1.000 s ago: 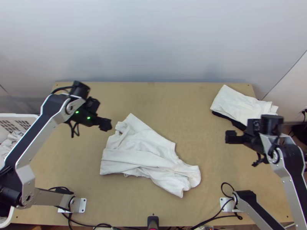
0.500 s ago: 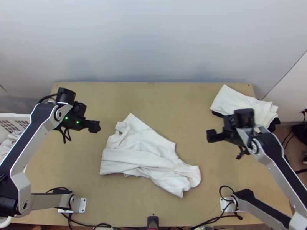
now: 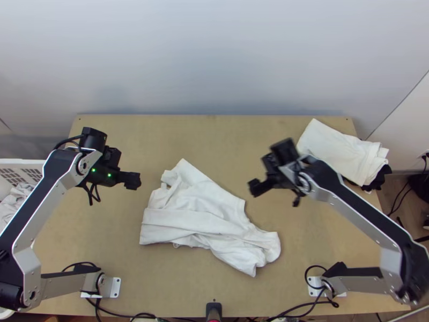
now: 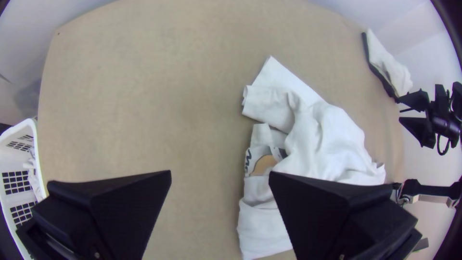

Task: Fold the t-shirt

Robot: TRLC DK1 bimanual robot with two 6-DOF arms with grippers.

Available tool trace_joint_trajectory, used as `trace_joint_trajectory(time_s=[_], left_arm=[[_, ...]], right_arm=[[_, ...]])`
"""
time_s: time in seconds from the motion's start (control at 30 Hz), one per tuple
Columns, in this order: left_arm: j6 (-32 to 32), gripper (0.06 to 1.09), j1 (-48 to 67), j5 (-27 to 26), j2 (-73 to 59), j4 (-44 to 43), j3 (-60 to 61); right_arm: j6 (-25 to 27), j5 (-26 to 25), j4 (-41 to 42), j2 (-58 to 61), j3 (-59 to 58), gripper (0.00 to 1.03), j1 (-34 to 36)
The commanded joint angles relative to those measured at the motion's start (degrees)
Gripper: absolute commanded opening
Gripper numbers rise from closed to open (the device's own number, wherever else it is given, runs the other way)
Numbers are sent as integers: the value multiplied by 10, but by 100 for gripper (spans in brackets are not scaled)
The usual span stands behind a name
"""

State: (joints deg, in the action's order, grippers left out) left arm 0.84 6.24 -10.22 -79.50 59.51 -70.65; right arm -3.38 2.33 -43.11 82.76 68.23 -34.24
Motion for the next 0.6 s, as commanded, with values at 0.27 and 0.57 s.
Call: trace_joint_trajectory(time_s=[0.27,0.57], left_arm=[[-1,104,-4,5,30,15,20],[-1,104,-14,5,44,15,31]], right_arm=[[-3,109,-6,181,165,88,-79],[-1,168,-9,271,198,88,-86]])
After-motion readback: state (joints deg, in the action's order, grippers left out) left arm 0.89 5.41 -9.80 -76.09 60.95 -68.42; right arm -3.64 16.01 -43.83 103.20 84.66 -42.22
